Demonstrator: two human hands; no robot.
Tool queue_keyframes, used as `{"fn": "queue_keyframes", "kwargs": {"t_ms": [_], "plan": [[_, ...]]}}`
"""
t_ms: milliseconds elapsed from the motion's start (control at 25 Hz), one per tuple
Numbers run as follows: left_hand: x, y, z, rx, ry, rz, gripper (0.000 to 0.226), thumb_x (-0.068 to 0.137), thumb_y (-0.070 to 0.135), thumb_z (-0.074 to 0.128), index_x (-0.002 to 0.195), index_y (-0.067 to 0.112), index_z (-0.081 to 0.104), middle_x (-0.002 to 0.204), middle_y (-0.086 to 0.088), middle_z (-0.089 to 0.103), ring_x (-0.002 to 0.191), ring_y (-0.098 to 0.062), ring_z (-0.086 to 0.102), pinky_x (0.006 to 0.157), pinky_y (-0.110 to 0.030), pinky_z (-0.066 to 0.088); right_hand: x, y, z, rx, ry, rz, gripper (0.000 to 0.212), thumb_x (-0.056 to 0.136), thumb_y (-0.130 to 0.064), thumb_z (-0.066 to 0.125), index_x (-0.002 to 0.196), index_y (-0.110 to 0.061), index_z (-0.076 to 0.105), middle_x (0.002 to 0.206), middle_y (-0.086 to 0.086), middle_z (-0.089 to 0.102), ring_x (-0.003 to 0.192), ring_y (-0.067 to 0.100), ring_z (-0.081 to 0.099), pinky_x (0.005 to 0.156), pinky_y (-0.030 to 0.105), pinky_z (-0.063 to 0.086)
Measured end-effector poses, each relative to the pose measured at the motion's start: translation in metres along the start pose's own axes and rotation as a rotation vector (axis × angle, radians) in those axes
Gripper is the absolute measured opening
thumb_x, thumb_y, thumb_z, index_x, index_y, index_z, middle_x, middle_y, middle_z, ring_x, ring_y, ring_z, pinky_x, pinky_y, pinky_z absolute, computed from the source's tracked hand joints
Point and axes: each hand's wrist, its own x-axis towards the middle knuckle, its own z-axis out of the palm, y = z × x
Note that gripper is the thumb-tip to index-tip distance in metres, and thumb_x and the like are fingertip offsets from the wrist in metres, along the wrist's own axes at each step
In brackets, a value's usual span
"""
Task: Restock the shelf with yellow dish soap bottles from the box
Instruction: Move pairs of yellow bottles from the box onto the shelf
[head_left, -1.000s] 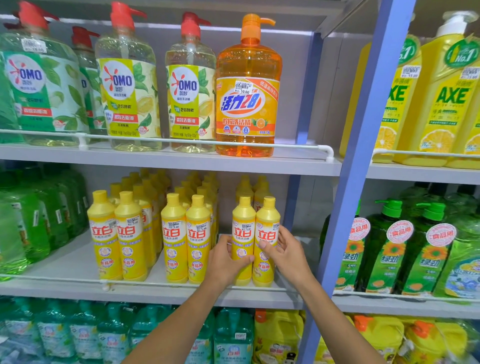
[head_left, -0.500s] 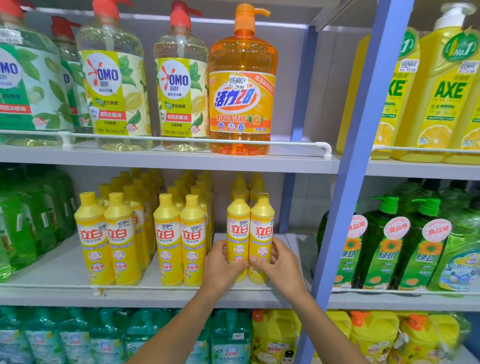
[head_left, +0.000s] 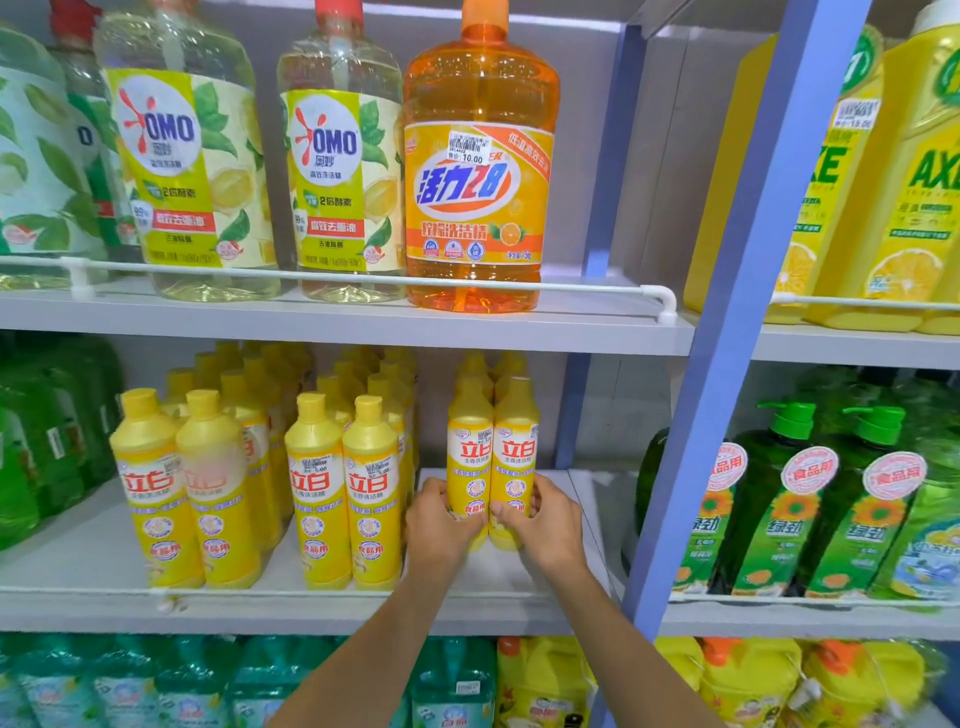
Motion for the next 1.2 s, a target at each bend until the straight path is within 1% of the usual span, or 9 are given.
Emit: {"fn": "queue_keyframes", "kwargs": {"t_ms": [120, 240, 400, 520, 640, 720, 920, 1080, 1200], "plan": [[0.008, -0.003, 0.009, -0.035, 0.034, 0.001, 0.054, 0.069, 0.035, 0.091, 0.111, 0.019, 0.062, 0.106, 0.0, 0.073, 0.091, -0.018, 0.07, 0.082, -0.036, 0.06, 0.01, 0.001, 0.002, -0.03, 0.018, -0.009, 0.045, 0.074, -0.036, 0.089, 0.113, -0.025, 0.07, 0.106, -0.008, 0.076, 0.092, 0.006, 0.072, 0.087, 0.034, 0.062], [0.013, -0.004, 0.013, -0.058, 0.042, 0.004, 0.049, 0.069, 0.035, 0.09, 0.107, 0.022, 0.062, 0.104, 0.0, 0.074, 0.089, -0.017, 0.07, 0.082, -0.037, 0.06, 0.018, 0.002, 0.004, -0.067, 0.012, -0.021, 0.038, 0.075, -0.033, 0.088, 0.108, -0.024, 0.07, 0.102, -0.006, 0.076, 0.09, 0.009, 0.072, 0.086, 0.034, 0.061], [0.018, -0.003, 0.014, -0.056, 0.03, 0.02, 0.052, 0.069, 0.031, 0.091, 0.11, 0.018, 0.063, 0.105, -0.001, 0.074, 0.09, -0.017, 0.07, 0.083, -0.034, 0.059, 0.023, 0.0, 0.007, -0.104, 0.0, -0.001, 0.043, 0.075, -0.037, 0.087, 0.112, -0.022, 0.071, 0.106, -0.003, 0.076, 0.092, 0.014, 0.072, 0.088, 0.038, 0.06], [0.02, -0.001, 0.016, -0.027, 0.041, 0.029, 0.056, 0.069, 0.034, 0.09, 0.115, 0.016, 0.062, 0.108, -0.002, 0.073, 0.093, -0.019, 0.07, 0.085, -0.036, 0.059, 0.025, -0.003, 0.007, -0.141, -0.003, 0.004, 0.041, 0.077, -0.037, 0.085, 0.113, -0.021, 0.071, 0.108, -0.002, 0.076, 0.093, 0.016, 0.072, 0.09, 0.038, 0.059], [0.02, -0.002, 0.018, -0.024, 0.047, 0.028, 0.058, 0.069, 0.036, 0.09, 0.116, 0.016, 0.062, 0.111, -0.003, 0.073, 0.096, -0.02, 0.07, 0.088, -0.041, 0.059, 0.025, -0.007, 0.005, -0.17, -0.017, 0.017, 0.041, 0.079, -0.036, 0.084, 0.114, -0.021, 0.07, 0.11, -0.001, 0.076, 0.095, 0.017, 0.072, 0.091, 0.034, 0.058], [0.018, -0.002, 0.017, -0.033, 0.041, 0.024, 0.059, 0.07, 0.035, 0.09, 0.118, 0.017, 0.061, 0.113, -0.003, 0.072, 0.098, -0.02, 0.069, 0.089, -0.041, 0.059, 0.025, -0.007, 0.004, -0.18, -0.02, 0.019, 0.041, 0.079, -0.037, 0.084, 0.115, -0.021, 0.07, 0.11, -0.001, 0.076, 0.096, 0.017, 0.071, 0.09, 0.033, 0.058], [0.021, -0.003, 0.016, -0.039, 0.023, 0.025, 0.058, 0.07, 0.033, 0.09, 0.118, 0.018, 0.062, 0.113, -0.003, 0.072, 0.098, -0.02, 0.069, 0.091, -0.041, 0.058, 0.026, -0.007, 0.004, -0.174, -0.034, 0.04, 0.044, 0.08, -0.038, 0.084, 0.117, -0.02, 0.07, 0.112, -0.001, 0.076, 0.097, 0.017, 0.072, 0.093, 0.037, 0.059], [0.024, -0.007, 0.017, -0.041, 0.019, 0.024, 0.058, 0.07, 0.032, 0.09, 0.119, 0.019, 0.061, 0.113, -0.002, 0.072, 0.098, -0.02, 0.069, 0.091, -0.042, 0.059, 0.028, -0.008, 0.003, -0.173, -0.047, 0.044, 0.046, 0.081, -0.038, 0.083, 0.12, -0.019, 0.068, 0.114, 0.001, 0.075, 0.099, 0.019, 0.071, 0.094, 0.037, 0.058], [0.023, -0.008, 0.019, -0.038, 0.03, 0.025, 0.058, 0.07, 0.032, 0.09, 0.118, 0.02, 0.06, 0.113, -0.001, 0.072, 0.099, -0.019, 0.069, 0.091, -0.042, 0.059, 0.028, -0.005, 0.004, -0.167, -0.044, 0.039, 0.048, 0.081, -0.041, 0.083, 0.121, -0.019, 0.068, 0.115, 0.0, 0.075, 0.099, 0.019, 0.071, 0.094, 0.038, 0.058]]}}
